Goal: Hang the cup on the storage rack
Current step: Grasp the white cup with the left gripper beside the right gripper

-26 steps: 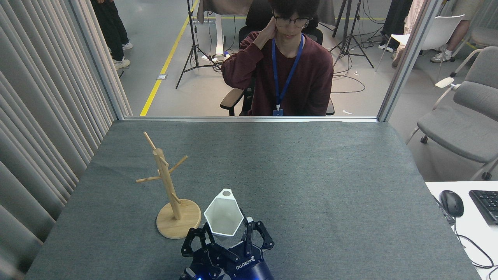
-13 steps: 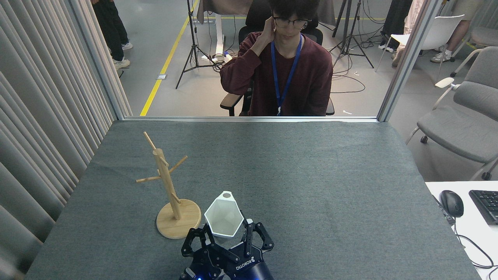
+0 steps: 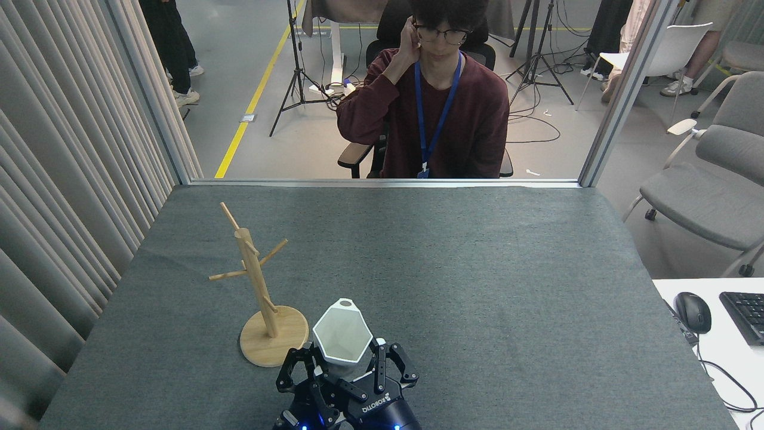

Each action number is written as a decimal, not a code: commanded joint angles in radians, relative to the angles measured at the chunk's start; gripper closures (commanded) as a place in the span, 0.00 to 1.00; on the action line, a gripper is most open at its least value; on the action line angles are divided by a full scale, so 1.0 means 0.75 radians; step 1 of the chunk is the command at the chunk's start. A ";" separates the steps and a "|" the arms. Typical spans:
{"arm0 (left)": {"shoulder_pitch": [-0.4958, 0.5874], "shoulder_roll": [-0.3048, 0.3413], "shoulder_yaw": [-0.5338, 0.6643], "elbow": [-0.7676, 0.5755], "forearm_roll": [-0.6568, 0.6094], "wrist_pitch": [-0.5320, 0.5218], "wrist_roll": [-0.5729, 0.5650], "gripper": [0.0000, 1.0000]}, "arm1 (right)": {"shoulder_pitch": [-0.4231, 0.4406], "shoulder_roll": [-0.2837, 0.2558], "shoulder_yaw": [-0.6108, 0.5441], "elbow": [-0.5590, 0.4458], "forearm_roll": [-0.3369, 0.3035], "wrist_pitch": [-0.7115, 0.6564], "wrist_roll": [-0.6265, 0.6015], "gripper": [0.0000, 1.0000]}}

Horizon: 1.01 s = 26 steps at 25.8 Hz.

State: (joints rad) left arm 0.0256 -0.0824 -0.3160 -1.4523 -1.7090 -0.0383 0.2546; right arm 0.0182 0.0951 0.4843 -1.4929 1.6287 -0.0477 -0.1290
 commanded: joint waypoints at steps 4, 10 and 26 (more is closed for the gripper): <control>-0.003 0.001 0.000 0.004 -0.008 -0.002 -0.006 0.19 | 0.000 0.000 -0.001 -0.004 -0.006 -0.018 0.002 0.41; -0.008 0.003 0.000 0.008 -0.053 -0.002 -0.018 0.43 | 0.000 0.000 0.001 -0.006 -0.006 -0.020 0.002 0.41; -0.012 0.003 0.002 0.018 -0.053 0.002 -0.016 0.40 | 0.000 -0.002 -0.014 -0.067 -0.006 -0.024 -0.082 0.01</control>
State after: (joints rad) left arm 0.0171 -0.0805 -0.3153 -1.4432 -1.7489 -0.0401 0.2392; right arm 0.0193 0.0951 0.4798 -1.5248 1.6245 -0.0662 -0.1723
